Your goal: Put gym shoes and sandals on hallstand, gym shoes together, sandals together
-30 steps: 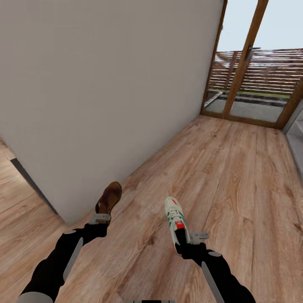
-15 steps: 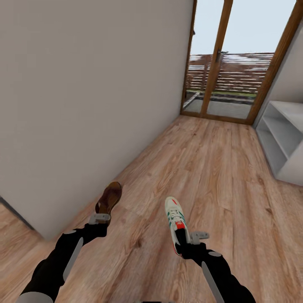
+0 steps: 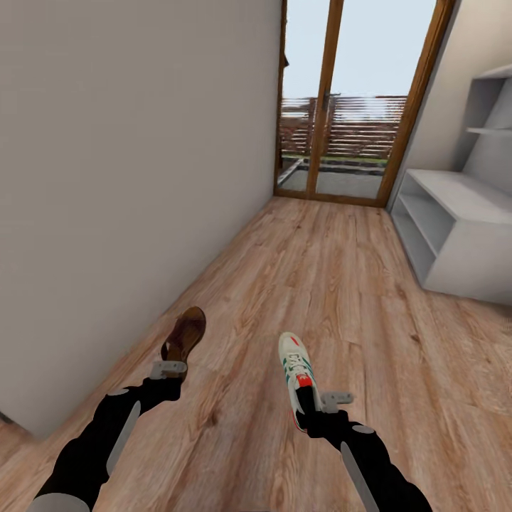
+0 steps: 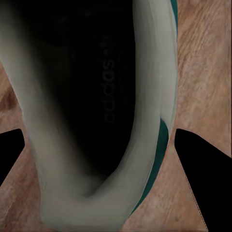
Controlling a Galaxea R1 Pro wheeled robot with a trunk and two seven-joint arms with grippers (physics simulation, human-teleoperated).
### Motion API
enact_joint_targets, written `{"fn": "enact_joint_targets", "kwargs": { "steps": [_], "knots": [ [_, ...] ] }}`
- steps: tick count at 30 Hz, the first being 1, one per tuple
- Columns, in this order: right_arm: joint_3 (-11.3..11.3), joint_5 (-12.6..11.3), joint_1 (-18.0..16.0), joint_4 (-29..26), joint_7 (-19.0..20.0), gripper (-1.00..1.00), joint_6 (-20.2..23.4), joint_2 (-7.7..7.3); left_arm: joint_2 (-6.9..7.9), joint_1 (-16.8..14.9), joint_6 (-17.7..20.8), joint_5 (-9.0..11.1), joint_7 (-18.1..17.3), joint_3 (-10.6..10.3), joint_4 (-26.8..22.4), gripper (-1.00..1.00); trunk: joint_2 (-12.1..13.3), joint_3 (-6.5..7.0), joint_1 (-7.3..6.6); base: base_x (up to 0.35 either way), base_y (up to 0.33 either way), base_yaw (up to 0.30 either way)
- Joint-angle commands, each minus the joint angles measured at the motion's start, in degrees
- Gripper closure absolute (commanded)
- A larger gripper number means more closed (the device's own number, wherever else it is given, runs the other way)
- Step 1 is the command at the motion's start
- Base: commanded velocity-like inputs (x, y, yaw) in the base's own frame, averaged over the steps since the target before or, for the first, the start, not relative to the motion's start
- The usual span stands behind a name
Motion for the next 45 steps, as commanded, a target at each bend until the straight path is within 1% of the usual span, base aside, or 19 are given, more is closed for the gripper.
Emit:
{"fn": "enact_joint_targets", "kwargs": {
  "steps": [1, 8, 20, 34, 40, 45],
  "knots": [
    [0.0, -0.4, 0.0, -0.1, -0.1, 1.00, 0.3, 0.01, 0.00, 0.0, 0.4, 0.3, -0.3, 0.1, -0.1, 1.00, 0.0, 0.01, -0.01, 0.000, 0.000, -0.277],
    [0.0, -0.4, 0.0, -0.1, -0.1, 1.00, 0.3, 0.01, 0.00, 0.0, 0.4, 0.3, -0.3, 0.1, -0.1, 1.00, 0.0, 0.41, -0.01, 0.082, 0.000, -0.271],
    [0.0, -0.4, 0.0, -0.1, -0.1, 1.00, 0.3, 0.01, -0.01, 0.0, 0.4, 0.3, -0.3, 0.1, -0.1, 1.00, 0.0, 1.08, -0.01, 0.312, 0.000, -0.253],
    [0.0, -0.4, 0.0, 0.0, -0.1, 1.00, 0.3, 0.01, -0.06, 0.0, 0.4, 0.3, -0.3, 0.0, -0.1, 1.00, 0.0, 1.14, -0.01, 0.341, 0.000, -0.018],
    [0.0, -0.4, 0.0, 0.0, -0.1, 1.00, 0.3, 0.01, -0.05, 0.0, 0.4, 0.3, -0.3, 0.0, -0.1, 1.00, 0.0, 1.22, -0.01, 0.341, 0.000, -0.149],
    [0.0, -0.4, 0.0, 0.0, 0.0, 1.00, 0.3, 0.01, -0.08, 0.0, 0.4, 0.3, -0.4, 0.0, 0.0, 1.00, 0.0, 1.23, -0.01, 0.341, 0.006, -0.027]
  ]
}}
